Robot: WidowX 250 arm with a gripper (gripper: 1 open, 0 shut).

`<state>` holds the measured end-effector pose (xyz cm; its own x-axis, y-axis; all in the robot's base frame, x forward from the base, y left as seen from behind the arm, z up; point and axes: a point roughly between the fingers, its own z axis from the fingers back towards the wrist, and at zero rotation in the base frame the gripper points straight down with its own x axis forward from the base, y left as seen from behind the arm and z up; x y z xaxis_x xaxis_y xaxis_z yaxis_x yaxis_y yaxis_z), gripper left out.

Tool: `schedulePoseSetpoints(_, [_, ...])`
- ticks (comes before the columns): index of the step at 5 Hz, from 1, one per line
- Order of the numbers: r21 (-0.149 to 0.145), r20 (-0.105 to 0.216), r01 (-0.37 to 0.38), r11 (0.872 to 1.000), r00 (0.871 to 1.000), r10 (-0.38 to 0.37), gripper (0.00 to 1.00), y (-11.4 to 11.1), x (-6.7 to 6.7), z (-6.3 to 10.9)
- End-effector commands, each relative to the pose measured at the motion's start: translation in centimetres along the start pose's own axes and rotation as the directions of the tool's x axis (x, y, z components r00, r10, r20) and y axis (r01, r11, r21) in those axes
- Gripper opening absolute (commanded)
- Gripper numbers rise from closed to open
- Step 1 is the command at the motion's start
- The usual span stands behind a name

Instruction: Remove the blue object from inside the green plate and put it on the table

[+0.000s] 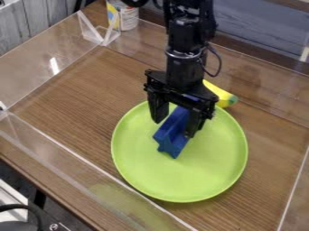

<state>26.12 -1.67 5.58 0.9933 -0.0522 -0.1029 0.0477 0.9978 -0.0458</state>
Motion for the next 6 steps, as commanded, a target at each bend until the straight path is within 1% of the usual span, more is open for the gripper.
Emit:
schedulePoseSetpoints(1, [0.002, 0.058, 0.004, 1.0, 0.998, -0.004, 0.0, 0.2, 0.8, 1.0])
schedulePoseSetpoints(2, [-0.002, 0.059, 0.003, 1.0, 0.998, -0.003, 0.0, 0.2, 0.8, 1.3])
schedulePoseSetpoints(3, [-0.003, 0.074, -0.002, 1.0, 0.997, 0.002, 0.0, 0.5, 0.9, 2.4])
schedulePoseSetpoints(4, [-0.003, 0.098, -0.011, 1.0, 0.995, 0.011, 0.0, 1.1, 1.1, 3.9])
schedulePoseSetpoints(5, [-0.006, 0.146, -0.031, 0.999, 0.989, 0.032, 0.0, 2.1, 1.9, 6.6])
schedulePoseSetpoints(6, [-0.007, 0.184, -0.092, 0.996, 0.979, 0.092, 0.0, 5.0, 3.2, 8.3])
